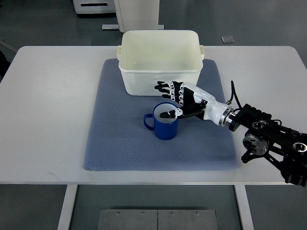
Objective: Place cup in box with right hand
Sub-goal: 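Lower the right hand fingers into the blue mug's opening, then close the right hand fingers around the blue mug's rim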
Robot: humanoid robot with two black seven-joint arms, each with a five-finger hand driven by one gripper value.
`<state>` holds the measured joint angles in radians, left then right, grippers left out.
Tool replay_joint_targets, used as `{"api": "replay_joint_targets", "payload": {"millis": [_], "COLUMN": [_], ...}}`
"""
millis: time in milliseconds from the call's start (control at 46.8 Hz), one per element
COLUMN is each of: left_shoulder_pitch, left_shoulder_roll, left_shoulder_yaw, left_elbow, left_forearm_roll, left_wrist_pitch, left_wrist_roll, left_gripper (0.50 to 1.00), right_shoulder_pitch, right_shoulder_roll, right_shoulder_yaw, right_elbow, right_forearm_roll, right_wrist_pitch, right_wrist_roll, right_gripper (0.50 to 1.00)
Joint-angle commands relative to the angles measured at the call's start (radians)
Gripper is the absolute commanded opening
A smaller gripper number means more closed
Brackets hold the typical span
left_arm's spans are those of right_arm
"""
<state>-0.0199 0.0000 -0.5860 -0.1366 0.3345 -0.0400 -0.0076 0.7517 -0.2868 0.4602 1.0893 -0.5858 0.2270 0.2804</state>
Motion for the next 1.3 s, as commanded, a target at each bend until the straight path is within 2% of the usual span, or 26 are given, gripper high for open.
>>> {"api": "replay_joint_targets", "payload": {"millis": [0, 1283], "left_shoulder_pitch": [0.0, 0.0], "left_shoulder_roll": [0.0, 0.0], "left_shoulder_yaw": [0.0, 0.0], "left_elbow": [0.0, 0.0], "left_forearm_roll": [0.0, 0.0], "left_wrist_pitch": [0.0, 0.0], "left_wrist_roll": [0.0, 0.0], "left_gripper": [1.0, 1.0], "right_shoulder_pitch": [0.0, -0.069], "right_shoulder_roll": [0.001, 0.026], "right_shoulder_yaw": [0.0, 0.0], "right_elbow": [-0.002, -0.009], "right_forearm_roll": [0.001, 0.003], "right_wrist_pitch": [0.0, 0.008], "right_wrist_roll": [0.0, 0.029], "right_gripper": [1.0, 1.0]}}
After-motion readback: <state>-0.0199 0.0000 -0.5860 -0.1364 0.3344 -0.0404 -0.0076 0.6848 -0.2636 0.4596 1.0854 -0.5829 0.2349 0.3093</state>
